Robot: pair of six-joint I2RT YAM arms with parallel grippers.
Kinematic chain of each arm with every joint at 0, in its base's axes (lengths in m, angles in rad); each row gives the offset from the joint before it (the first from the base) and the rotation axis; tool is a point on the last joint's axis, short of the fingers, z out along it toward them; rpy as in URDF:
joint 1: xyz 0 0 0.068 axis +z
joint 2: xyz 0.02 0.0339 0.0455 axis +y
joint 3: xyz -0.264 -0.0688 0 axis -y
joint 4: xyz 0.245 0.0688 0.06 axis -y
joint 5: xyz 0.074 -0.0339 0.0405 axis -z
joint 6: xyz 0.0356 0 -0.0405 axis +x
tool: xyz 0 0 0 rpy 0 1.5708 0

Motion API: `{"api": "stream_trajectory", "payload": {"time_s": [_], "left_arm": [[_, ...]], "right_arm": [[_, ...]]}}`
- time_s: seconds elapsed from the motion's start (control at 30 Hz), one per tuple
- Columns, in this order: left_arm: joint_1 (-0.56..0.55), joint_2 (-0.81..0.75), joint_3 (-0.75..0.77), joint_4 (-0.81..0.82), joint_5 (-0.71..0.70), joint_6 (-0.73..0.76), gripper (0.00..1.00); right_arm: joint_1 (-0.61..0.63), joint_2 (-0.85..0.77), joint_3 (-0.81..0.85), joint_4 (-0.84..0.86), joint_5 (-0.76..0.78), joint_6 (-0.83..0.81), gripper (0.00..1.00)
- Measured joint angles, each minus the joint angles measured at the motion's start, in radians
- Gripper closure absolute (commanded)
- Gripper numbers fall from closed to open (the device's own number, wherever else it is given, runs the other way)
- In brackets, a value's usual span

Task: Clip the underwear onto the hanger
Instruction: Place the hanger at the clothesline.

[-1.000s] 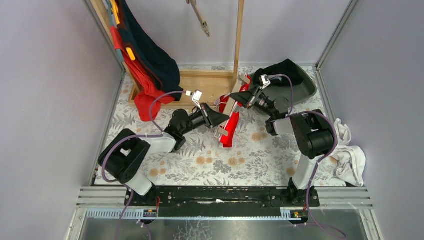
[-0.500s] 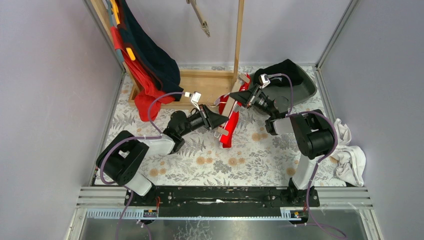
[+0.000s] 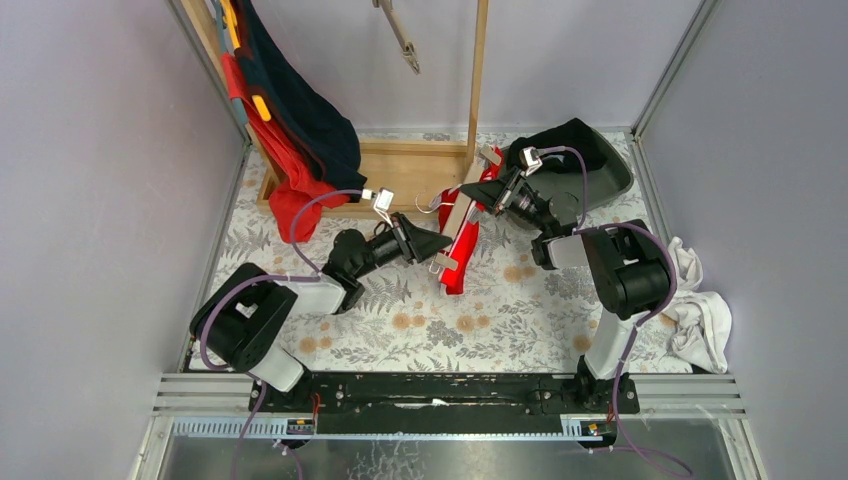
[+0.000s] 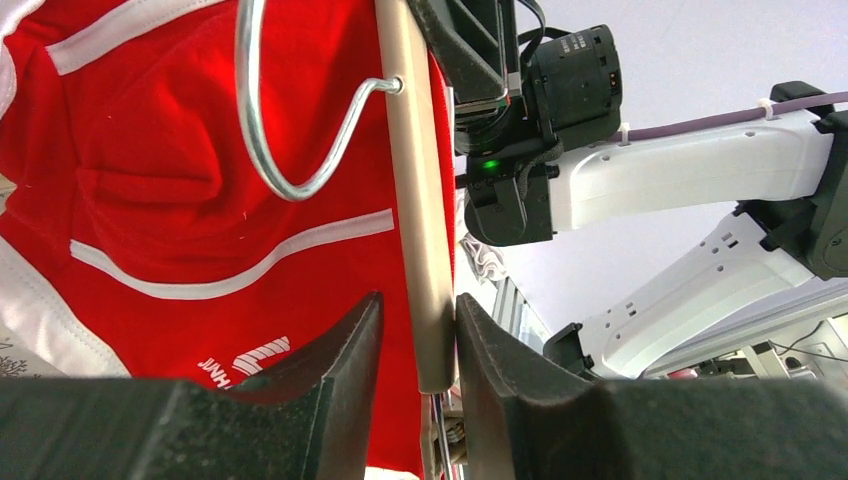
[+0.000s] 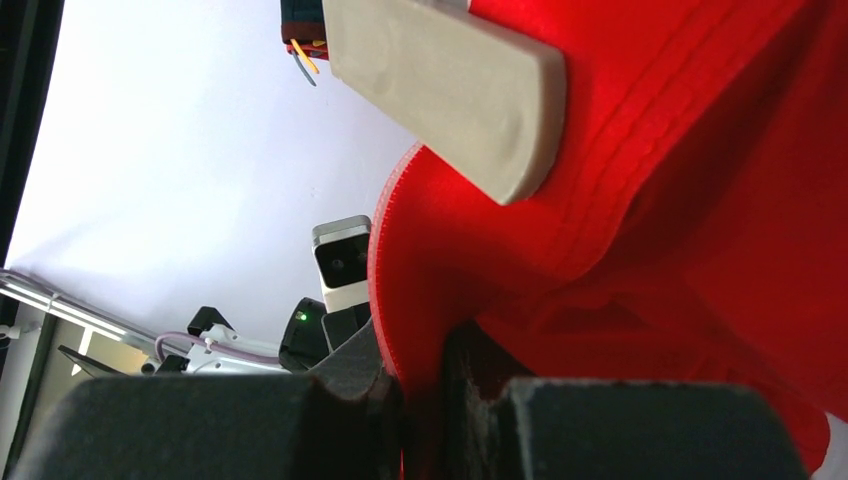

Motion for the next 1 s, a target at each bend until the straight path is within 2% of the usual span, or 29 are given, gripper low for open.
{"api": "stream_trajectory", "payload": {"time_s": [0.17,0.23,0.3,0.33,0.4,0.43,0.53,0.57,0.67,0.7,0.8,0.83,0.87,1.0], "left_arm": [[0.0,0.006,-0.005,0.035,0.001,-0.015,0.87],[0.0,0.008,-0.006,0.043,0.001,-0.022,0.99],[0.0,0.014,-0.008,0.042,-0.002,-0.037,1.0],[0.002,0.018,-0.009,0.045,-0.002,-0.045,1.0],[0.003,0.021,-0.01,0.054,-0.001,-0.057,1.0],[0.004,0.021,-0.01,0.056,-0.001,-0.063,1.0],[0.008,0.021,-0.01,0.051,0.0,-0.066,1.0],[0.009,0.016,-0.01,0.041,0.0,-0.063,1.0],[0.01,-0.041,-0.005,-0.061,-0.011,-0.041,1.0],[0.01,-0.08,0.003,-0.128,-0.024,-0.027,1.0],[0.01,-0.19,0.039,-0.303,-0.064,0.018,1.0],[0.01,-0.224,0.061,-0.37,-0.078,0.034,1.0],[0.011,-0.254,0.085,-0.437,-0.093,0.051,1.0],[0.02,-0.342,0.195,-0.712,-0.157,0.12,1.0]], "right_arm": [[-0.003,-0.002,0.0,0.0,0.001,0.0,1.0],[-0.004,-0.002,0.0,0.001,0.001,0.002,1.0],[-0.005,-0.004,0.0,0.006,0.003,-0.003,0.99],[-0.005,-0.005,0.0,0.01,0.002,-0.009,0.93],[-0.005,-0.005,0.0,0.01,0.002,-0.012,0.72],[-0.005,-0.005,0.0,0.011,0.002,-0.012,0.67],[-0.006,-0.005,0.001,0.01,0.003,0.002,0.43],[-0.008,-0.005,0.001,0.007,0.006,0.006,0.38],[-0.014,-0.005,0.002,0.004,0.01,0.011,0.3],[-0.017,-0.005,0.002,0.004,0.011,0.013,0.23],[-0.019,0.0,0.003,0.004,0.018,0.019,0.19],[-0.021,0.003,0.005,0.004,0.019,0.019,0.08],[-0.023,0.004,0.005,0.004,0.02,0.02,0.04],[-0.029,0.004,0.005,0.005,0.019,0.024,0.01]]}}
